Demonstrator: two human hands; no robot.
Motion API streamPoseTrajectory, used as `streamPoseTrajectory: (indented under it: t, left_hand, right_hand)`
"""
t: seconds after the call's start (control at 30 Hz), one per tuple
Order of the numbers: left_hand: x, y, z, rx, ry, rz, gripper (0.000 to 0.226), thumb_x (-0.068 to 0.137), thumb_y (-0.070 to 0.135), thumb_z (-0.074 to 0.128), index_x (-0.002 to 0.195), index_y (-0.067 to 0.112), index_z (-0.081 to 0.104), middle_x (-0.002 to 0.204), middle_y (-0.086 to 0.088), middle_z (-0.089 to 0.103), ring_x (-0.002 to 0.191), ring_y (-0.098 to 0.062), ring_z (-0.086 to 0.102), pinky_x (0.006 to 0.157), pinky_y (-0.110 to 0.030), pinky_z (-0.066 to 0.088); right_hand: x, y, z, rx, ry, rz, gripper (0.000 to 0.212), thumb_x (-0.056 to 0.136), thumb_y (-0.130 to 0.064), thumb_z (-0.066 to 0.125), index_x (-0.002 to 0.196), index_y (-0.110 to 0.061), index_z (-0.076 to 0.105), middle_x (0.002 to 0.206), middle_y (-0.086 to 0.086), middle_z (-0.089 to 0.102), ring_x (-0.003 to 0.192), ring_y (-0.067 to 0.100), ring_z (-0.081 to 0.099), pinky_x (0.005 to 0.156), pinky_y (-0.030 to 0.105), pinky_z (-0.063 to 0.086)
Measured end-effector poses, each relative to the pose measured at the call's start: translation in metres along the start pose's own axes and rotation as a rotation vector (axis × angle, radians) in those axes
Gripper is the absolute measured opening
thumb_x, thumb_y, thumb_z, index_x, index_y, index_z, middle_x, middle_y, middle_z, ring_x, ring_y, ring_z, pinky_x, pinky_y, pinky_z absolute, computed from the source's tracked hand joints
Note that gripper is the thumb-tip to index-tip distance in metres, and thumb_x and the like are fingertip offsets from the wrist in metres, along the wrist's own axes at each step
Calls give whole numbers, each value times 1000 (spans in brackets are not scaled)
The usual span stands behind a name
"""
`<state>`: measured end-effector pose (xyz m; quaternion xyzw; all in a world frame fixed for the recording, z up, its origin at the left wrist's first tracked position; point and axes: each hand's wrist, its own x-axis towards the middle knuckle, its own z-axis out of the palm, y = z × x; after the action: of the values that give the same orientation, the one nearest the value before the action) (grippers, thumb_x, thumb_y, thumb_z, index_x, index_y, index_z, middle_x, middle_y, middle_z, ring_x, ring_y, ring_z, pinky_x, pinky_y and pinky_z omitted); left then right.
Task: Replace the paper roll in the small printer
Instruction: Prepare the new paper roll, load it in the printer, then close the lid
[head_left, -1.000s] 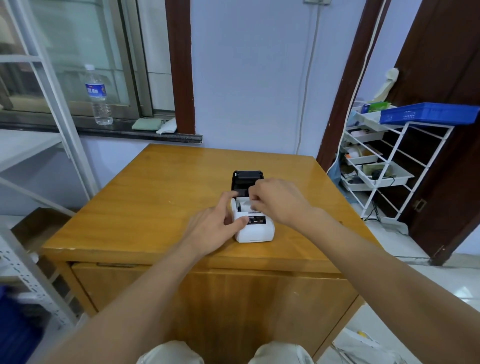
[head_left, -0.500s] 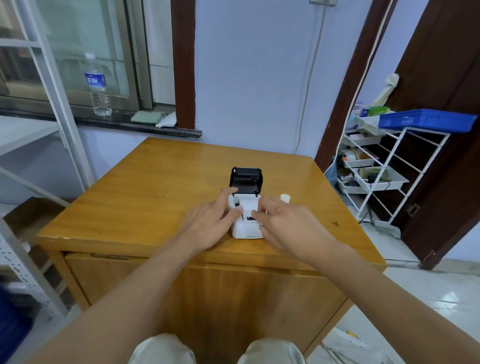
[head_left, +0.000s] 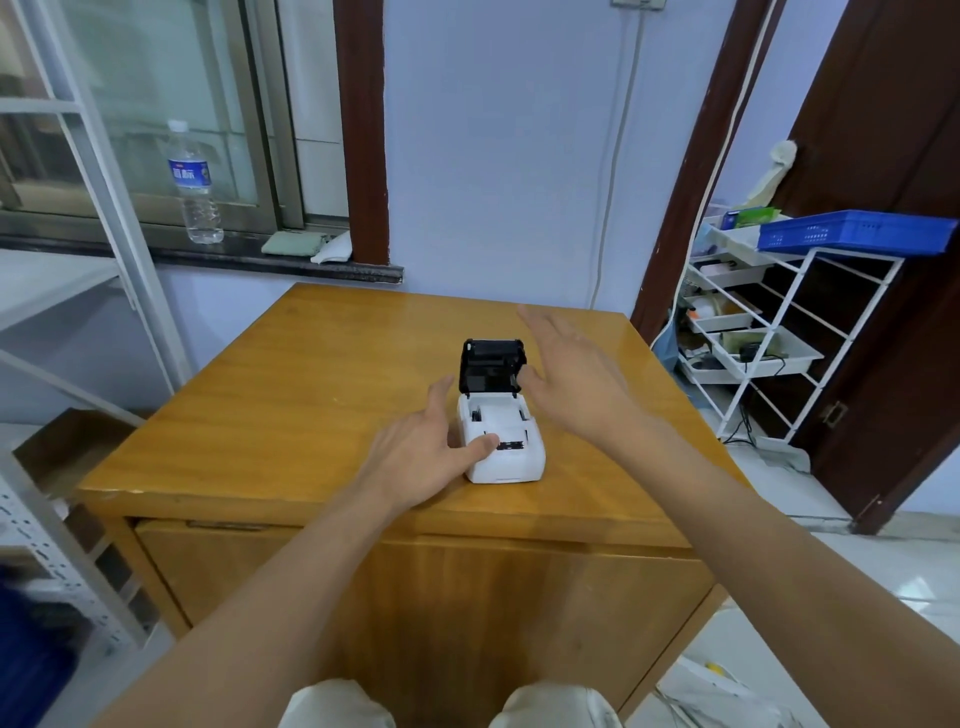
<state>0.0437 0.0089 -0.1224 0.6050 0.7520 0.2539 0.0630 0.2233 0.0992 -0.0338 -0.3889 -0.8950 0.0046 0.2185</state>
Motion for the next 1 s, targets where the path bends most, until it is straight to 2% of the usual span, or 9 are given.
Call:
streamPoseTrajectory:
  t: [0.07, 0.13, 0.27, 0.37, 0.47, 0.67, 0.83, 0.93, 1.0]
  left_hand:
    - [0, 1, -1, -30, -1, -16, 102, 87, 78, 51, 165, 26, 11, 88, 10, 66, 74, -11, 67, 60, -32, 49]
    - [-1, 2, -2, -48, 0, -24, 101, 87, 77, 53, 165, 26, 13, 86, 11, 65, 75, -9, 66, 60, -31, 48]
    - [-1, 2, -1, -41, -2, -29, 101, 86, 77, 54, 165, 27, 15, 89, 11, 66, 77, -9, 66, 63, -31, 49]
    - [1, 1, -2, -45, -9, -36, 101, 86, 78, 54, 165, 27, 15, 88, 11, 66, 78, -10, 66, 64, -31, 49]
    - [1, 1, 0, -45, -8, -36, 102, 84, 81, 52, 165, 28, 16, 87, 11, 66, 79, -11, 67, 65, -33, 49]
    - [3, -1, 1, -73, -17, -57, 93, 82, 82, 52, 158, 32, 33, 89, 14, 65, 85, -14, 67, 62, -35, 44]
    - [2, 0, -1, -95, -9, -62, 91, 82, 81, 53, 156, 31, 38, 86, 13, 68, 81, -10, 66, 60, -33, 44]
    - [3, 0, -1, -89, 1, -65, 87, 85, 79, 52, 156, 30, 39, 87, 13, 69, 81, -9, 66, 59, -32, 44]
    - [4, -1, 0, -113, 0, -62, 80, 91, 77, 45, 156, 30, 40, 87, 12, 68, 81, -10, 65, 58, -31, 41]
  right_hand:
    - [18, 2, 6, 42, -71, 39, 70, 104, -20, 49, 167, -21, 20, 172, 0, 29, 155, 22, 33, 107, 42, 47]
    - [27, 6, 15, 44, -142, 13, 66, 103, -21, 53, 164, -20, 30, 168, 1, 37, 152, 24, 38, 110, 44, 48]
    - [23, 10, 26, 59, -88, -32, 50, 100, -20, 61, 149, -23, 51, 148, -2, 56, 131, 25, 56, 99, 46, 53]
    - [13, 10, 23, 11, -7, -65, 36, 101, -21, 60, 137, -26, 61, 135, -7, 63, 121, 20, 60, 89, 44, 56]
    - [-3, 13, 20, -2, -6, -146, 30, 100, -23, 60, 129, -30, 65, 125, -11, 63, 110, 17, 65, 81, 43, 58]
    - [-25, 14, 22, -48, -32, -195, 32, 102, -29, 56, 134, -28, 62, 129, -10, 59, 111, 13, 61, 69, 36, 54]
    - [-26, 11, 25, -21, -10, -185, 31, 106, -31, 52, 131, -22, 68, 127, -6, 61, 107, 15, 62, 70, 39, 56]
    - [-25, 12, 26, 46, -17, -168, 30, 109, -27, 49, 127, -20, 71, 122, -6, 62, 96, 7, 54, 68, 32, 46]
    - [-21, 13, 28, 122, -32, -132, 27, 109, -26, 49, 121, -22, 73, 115, -5, 61, 91, 7, 53, 69, 34, 46]
